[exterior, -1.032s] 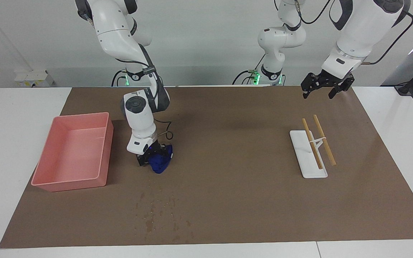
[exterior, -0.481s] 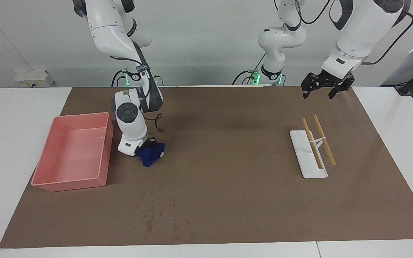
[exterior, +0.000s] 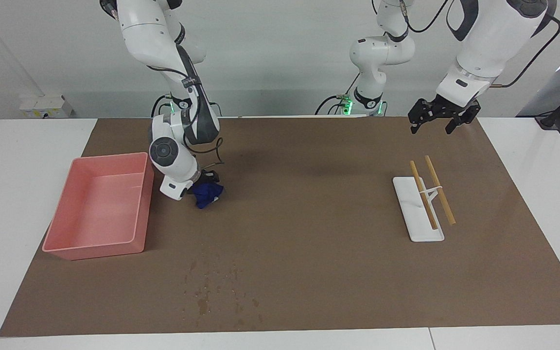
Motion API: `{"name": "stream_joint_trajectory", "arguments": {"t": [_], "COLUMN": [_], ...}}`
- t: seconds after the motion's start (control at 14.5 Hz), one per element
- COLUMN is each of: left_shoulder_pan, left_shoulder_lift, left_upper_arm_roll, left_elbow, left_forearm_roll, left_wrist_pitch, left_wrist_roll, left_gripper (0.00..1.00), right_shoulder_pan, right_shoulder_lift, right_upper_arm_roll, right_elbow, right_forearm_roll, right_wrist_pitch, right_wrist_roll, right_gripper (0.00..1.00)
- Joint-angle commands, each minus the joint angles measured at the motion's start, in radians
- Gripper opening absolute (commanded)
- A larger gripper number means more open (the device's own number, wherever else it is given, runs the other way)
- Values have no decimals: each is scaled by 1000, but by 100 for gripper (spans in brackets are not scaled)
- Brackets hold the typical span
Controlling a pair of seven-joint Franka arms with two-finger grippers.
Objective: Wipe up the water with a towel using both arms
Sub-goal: 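Rub the towel over the wet streak with the right gripper, then carry the towel into the pink bin with the right gripper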
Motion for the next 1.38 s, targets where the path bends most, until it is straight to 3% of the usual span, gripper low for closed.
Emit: {"name": "stream_joint_trajectory", "arguments": {"t": [0.0,0.48,0.62,0.96,1.31], "left_shoulder_pan": [7,7,7,7,7], "left_shoulder_lift": [-26,-26,-26,-26,-26], "left_upper_arm_roll": [-2,-2,-2,-2,-2], "left_elbow": [-31,-31,-31,-31,-31], "left_forearm_roll": [13,13,13,13,13], "left_wrist_pitch": [13,13,13,13,13], "left_wrist_roll": [6,6,6,6,6], "left_gripper": [100,100,100,100,100], "right_shoulder_pan": [-5,-15,-20,-153,-285], "right_shoulder_lift": [-70,-237,-295,-346,-337], "right_upper_arm_roll": [9,6,-3,-5,0], "right_elbow": [-22,16,51,203,217], "right_forearm_roll": [49,49,44,-26,-141], "right_wrist_pitch": [-33,-174,-264,-475,-366], "right_wrist_roll": [33,39,38,-103,-370], "right_gripper": [0,0,0,0,0]}}
